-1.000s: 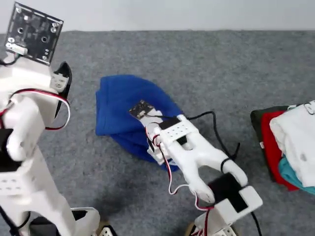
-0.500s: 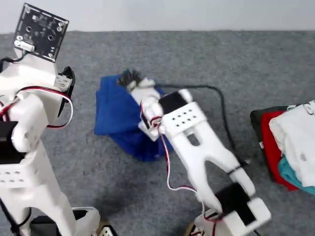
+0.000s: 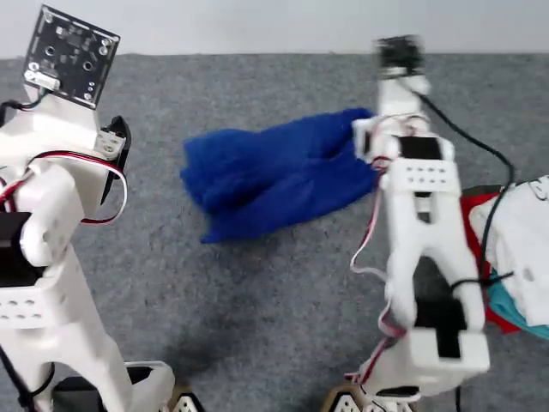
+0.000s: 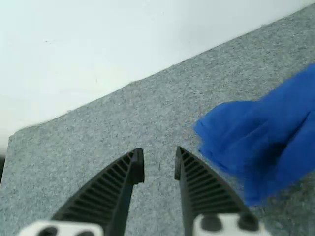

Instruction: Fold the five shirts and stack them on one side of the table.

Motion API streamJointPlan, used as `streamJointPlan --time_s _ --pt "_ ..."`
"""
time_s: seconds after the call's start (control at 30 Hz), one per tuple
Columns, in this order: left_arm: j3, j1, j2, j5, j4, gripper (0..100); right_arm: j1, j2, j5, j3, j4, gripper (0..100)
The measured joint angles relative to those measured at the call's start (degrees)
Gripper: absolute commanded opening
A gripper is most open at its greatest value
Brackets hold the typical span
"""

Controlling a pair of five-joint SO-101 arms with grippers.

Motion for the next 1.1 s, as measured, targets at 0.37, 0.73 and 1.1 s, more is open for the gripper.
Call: streamJointPlan --time_s 0.37,0.73,1.1 --pt "0.0 0.9 0.0 0.0 0.0 11 11.0 20.7 -12.5 -13.1 6.1 20.3" --pt "9.6 6.3 0.0 0.0 -2.2 11 -3.5 19.8 -6.1 -48.0 52.5 24.9" --pt "9.6 0.4 0.0 0.0 -5.1 11 -39.9 21.5 4.0 -42.5 58.7 24.9"
